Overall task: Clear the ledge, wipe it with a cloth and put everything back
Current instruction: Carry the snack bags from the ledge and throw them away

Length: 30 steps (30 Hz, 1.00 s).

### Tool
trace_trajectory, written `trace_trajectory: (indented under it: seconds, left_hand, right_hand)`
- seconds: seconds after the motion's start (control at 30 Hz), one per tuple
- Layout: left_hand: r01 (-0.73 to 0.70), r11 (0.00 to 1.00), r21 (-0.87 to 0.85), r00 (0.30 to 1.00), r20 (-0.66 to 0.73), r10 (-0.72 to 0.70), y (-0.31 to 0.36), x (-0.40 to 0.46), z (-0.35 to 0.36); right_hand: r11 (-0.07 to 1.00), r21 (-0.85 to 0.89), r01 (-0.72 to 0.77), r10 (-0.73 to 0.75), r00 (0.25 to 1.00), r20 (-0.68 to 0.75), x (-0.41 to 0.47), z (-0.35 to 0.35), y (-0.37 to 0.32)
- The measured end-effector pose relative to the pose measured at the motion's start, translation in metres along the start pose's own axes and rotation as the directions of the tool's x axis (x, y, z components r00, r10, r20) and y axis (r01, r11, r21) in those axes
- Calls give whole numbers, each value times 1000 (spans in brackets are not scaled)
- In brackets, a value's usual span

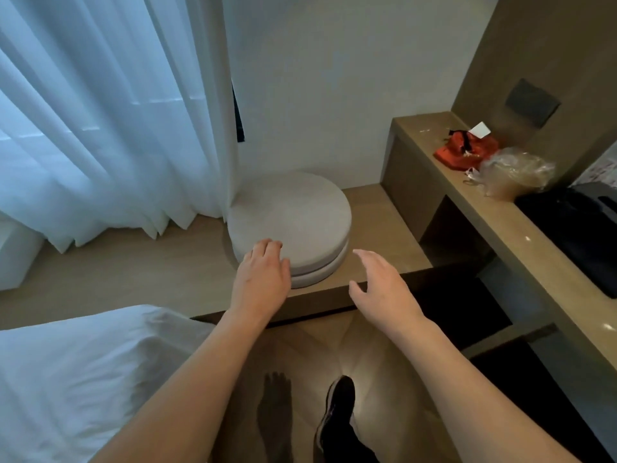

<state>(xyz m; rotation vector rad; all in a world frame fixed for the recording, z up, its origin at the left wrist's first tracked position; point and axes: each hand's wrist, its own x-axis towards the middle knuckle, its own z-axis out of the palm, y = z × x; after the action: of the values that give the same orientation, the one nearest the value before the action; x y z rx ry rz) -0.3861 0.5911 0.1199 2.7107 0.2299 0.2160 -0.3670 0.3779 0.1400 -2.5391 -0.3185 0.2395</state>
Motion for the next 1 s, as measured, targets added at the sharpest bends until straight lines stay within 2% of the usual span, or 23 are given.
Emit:
trace_trajectory:
  seconds: [0.17,0.37,0.53,0.87,1.0]
  left_hand:
    - [30,1000,-9,1000,-6,-30,6,101,22]
    - [-12,999,47,1000,-23,13,34,211,24]
    - [-42,999,14,997,59,41,50,285,47]
    - [-241,966,-90,950,182,253,97,448,106]
    - [-371,919,-135,884,254,394,146,485,132]
  right_hand:
    - [1000,10,6,-7,1000,31,102,-19,23]
    - [1000,13,-14,15,1000,-8,199,-59,36]
    - [995,43,-91,93,995,-45,256,-78,56]
    - [945,90,-316,328,923,-200,352,-124,91]
    - [896,113,-429,444,856,-265,359,-146,121]
